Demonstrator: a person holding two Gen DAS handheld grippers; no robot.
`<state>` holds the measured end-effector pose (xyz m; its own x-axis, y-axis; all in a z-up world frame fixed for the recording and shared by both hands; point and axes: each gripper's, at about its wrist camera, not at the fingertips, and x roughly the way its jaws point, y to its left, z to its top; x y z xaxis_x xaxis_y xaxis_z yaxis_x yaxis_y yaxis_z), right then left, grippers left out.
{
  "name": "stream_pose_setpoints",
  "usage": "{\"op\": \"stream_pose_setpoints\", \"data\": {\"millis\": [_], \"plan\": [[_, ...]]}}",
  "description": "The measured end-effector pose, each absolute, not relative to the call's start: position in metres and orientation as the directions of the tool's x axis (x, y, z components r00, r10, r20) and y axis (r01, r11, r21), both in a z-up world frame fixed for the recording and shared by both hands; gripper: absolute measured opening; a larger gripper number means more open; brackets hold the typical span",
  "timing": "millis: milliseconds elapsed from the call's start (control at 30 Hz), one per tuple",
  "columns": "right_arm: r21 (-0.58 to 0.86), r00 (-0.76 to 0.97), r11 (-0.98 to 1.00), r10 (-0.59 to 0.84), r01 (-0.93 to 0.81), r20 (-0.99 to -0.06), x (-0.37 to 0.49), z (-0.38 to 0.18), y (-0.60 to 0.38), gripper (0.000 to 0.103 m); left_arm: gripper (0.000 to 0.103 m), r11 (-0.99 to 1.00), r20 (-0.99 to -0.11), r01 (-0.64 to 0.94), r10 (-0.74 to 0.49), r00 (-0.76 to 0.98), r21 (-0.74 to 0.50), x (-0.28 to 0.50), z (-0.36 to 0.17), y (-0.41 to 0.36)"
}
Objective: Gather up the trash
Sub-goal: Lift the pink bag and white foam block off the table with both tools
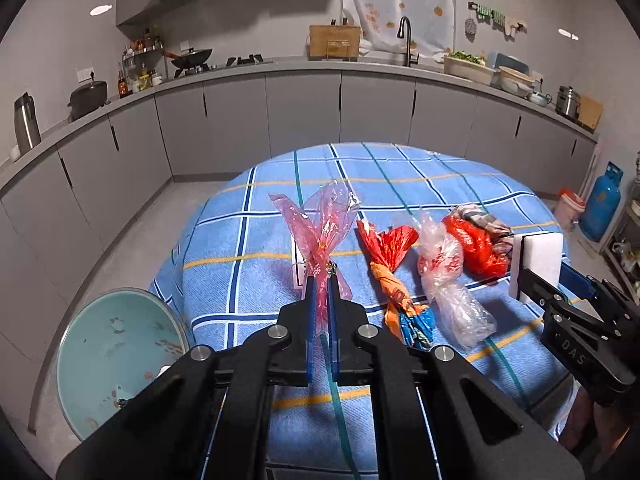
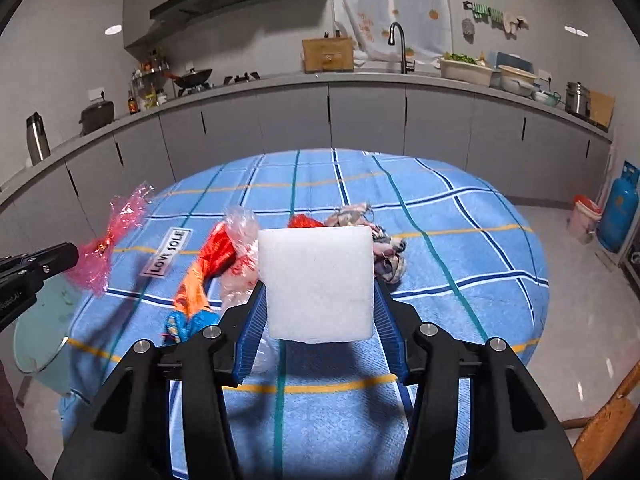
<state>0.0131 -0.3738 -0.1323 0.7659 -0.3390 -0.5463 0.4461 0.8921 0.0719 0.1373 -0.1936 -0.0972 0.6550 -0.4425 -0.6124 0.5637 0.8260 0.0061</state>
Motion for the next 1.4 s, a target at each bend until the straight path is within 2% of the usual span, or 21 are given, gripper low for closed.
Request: {"op": "stream_pose_setpoints", "data": {"millis": [367, 700, 1400], "plan": [[0.065, 0.813, 0.938, -0.259, 0.341, -0.522, 0.004, -0.121, -0.333, 0.052, 0.005, 0.835, -0.589, 0.55, -0.438, 0.679, 0.012, 0.121, -0.087, -0.174], [0.06, 0.826, 0.947, -0.244, 0.316, -0.508, 0.005, -0.114, -0.321, 0.052, 0.005, 0.853, -0.586, 0.522, -0.416, 0.695, 0.013, 0.111, -0.086, -0.153], [0.05, 0.87, 0.986, -0.116, 0.159, -0.48, 0.04, -0.095, -0.274, 0.052, 0.005, 0.909, -0.576, 0.416, -0.333, 0.746, 0.013, 0.119, -0.08, -0.105]]}}
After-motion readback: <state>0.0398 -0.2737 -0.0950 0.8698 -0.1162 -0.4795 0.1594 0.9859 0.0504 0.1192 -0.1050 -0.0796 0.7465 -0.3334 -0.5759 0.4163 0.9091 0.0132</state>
